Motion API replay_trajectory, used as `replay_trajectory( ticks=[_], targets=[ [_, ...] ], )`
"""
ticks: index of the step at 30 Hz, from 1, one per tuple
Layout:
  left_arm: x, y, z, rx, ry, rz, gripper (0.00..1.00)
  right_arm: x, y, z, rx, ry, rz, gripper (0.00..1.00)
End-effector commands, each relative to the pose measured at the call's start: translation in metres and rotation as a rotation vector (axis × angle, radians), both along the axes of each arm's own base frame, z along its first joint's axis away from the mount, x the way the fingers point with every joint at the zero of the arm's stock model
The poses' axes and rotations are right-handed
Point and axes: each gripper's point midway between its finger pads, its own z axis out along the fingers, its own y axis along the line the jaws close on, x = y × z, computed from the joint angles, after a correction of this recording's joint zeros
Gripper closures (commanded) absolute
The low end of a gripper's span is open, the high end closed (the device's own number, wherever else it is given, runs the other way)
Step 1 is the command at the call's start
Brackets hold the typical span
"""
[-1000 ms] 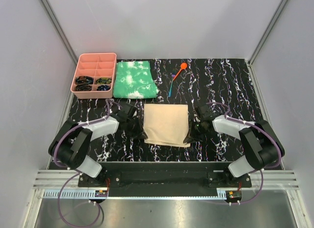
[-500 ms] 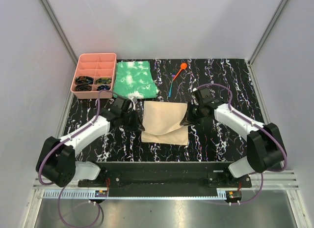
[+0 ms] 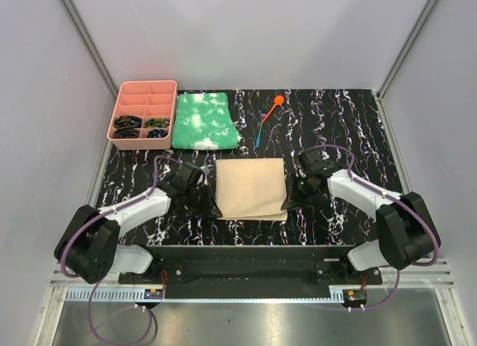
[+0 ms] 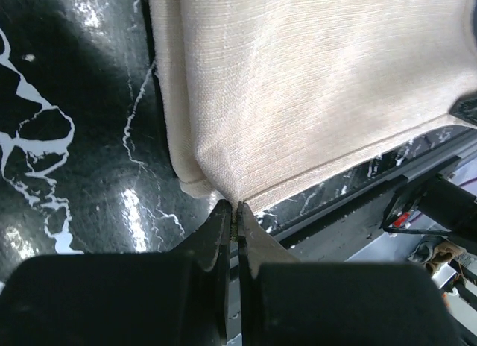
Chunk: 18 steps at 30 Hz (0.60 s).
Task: Fold the napkin into a case and place the utensils inside
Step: Smooth out the square-folded napkin at the center of the board.
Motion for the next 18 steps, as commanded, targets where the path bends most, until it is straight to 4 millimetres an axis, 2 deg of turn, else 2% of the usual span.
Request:
replay_trajectory(
  ticks=[1,6,9,13,16,18],
  targets=[
    [0.010,-0.009,-0.007,-0.020,-0.013,0.003,1.00,0.009,0.000,-0.004,-0.014,-0.032,-0.003,1.00],
    [0.019,0.003,-0.012,0.051,-0.048,0.032,1.00,0.007,0.000,-0.016,-0.015,-0.016,-0.002,1.00],
    [0.017,0.012,-0.016,0.088,-0.048,0.048,1.00,0.003,-0.001,-0.022,-0.015,0.001,0.000,1.00],
    [0.019,0.018,-0.010,0.110,-0.084,0.059,0.99,-0.002,-0.003,-0.030,-0.023,0.013,0.005,1.00],
    [0.021,0.014,-0.002,0.089,-0.104,0.046,0.96,-0.005,-0.003,-0.032,-0.018,0.022,0.013,1.00],
    [0.019,0.016,0.002,0.097,-0.109,0.033,0.86,-0.007,-0.002,-0.033,-0.014,0.031,0.019,0.97]
  ],
)
